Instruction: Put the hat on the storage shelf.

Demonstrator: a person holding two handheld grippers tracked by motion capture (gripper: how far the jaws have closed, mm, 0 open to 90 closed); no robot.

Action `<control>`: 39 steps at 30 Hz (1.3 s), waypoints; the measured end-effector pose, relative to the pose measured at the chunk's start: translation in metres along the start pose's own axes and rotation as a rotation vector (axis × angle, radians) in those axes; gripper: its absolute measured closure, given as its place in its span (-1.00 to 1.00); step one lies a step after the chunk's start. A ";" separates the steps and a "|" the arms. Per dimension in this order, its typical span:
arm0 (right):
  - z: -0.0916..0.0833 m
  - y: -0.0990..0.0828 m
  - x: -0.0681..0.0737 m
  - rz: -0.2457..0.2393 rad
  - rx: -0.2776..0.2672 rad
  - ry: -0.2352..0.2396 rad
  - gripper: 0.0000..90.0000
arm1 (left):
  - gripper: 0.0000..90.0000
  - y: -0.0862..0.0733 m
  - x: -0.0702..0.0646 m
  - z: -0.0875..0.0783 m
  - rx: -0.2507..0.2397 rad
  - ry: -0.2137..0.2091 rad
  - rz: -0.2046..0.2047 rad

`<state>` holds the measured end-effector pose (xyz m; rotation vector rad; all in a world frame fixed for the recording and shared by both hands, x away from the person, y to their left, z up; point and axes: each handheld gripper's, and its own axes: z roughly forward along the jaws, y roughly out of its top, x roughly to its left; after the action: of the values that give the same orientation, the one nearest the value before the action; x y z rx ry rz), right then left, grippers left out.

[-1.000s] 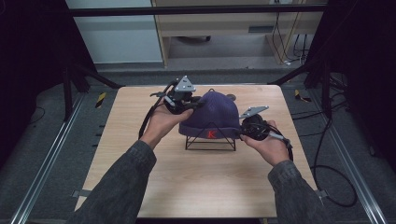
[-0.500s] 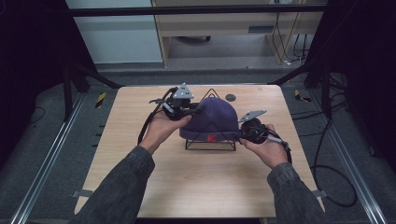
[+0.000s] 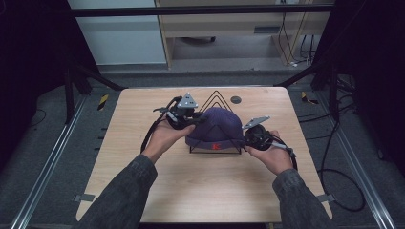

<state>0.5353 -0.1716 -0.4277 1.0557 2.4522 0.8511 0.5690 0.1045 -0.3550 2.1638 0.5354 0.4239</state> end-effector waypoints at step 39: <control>-0.001 -0.018 0.005 0.033 -0.002 0.022 0.35 | 0.44 -0.015 -0.006 -0.012 -0.041 0.005 -0.013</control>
<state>0.5220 -0.1784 -0.4385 1.0947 2.4573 0.8797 0.5552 0.1175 -0.3604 2.1196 0.5392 0.4292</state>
